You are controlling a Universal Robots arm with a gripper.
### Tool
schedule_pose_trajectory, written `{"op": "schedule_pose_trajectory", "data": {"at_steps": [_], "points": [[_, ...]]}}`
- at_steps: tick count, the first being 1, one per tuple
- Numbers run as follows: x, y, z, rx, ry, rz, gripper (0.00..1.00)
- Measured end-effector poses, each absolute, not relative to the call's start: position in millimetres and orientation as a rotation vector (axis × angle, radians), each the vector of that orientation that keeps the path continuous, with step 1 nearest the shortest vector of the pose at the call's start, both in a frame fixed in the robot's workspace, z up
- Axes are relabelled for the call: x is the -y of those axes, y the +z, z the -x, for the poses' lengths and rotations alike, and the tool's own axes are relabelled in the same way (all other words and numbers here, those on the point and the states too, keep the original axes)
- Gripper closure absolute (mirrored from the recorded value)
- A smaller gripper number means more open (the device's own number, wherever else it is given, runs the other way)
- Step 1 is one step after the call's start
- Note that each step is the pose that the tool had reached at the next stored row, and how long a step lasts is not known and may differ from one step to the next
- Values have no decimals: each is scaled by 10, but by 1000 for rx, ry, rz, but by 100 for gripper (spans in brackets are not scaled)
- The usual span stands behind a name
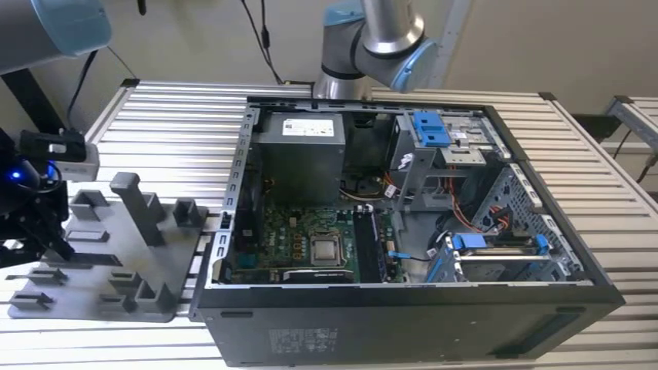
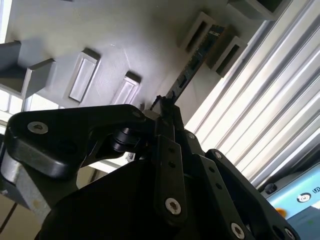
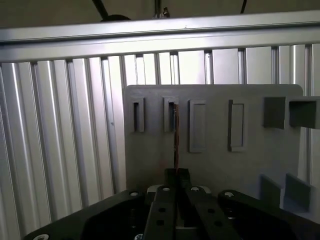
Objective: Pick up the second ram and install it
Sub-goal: 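Pick up the second ram and move it above second insertion slot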
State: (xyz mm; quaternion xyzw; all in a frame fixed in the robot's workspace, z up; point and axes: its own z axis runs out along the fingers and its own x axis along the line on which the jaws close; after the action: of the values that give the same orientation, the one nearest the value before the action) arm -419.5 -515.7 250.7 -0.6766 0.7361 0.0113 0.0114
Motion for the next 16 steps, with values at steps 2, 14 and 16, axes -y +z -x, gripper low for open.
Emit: {"op": "schedule_pose_trajectory", "data": {"at_steps": [2, 14, 16], "points": [[5157, 2528, 4195, -2296, 35, 2110, 86], [5157, 2676, 4195, -2296, 35, 2110, 86], [5157, 2702, 4195, -2296, 35, 2110, 86]]}}
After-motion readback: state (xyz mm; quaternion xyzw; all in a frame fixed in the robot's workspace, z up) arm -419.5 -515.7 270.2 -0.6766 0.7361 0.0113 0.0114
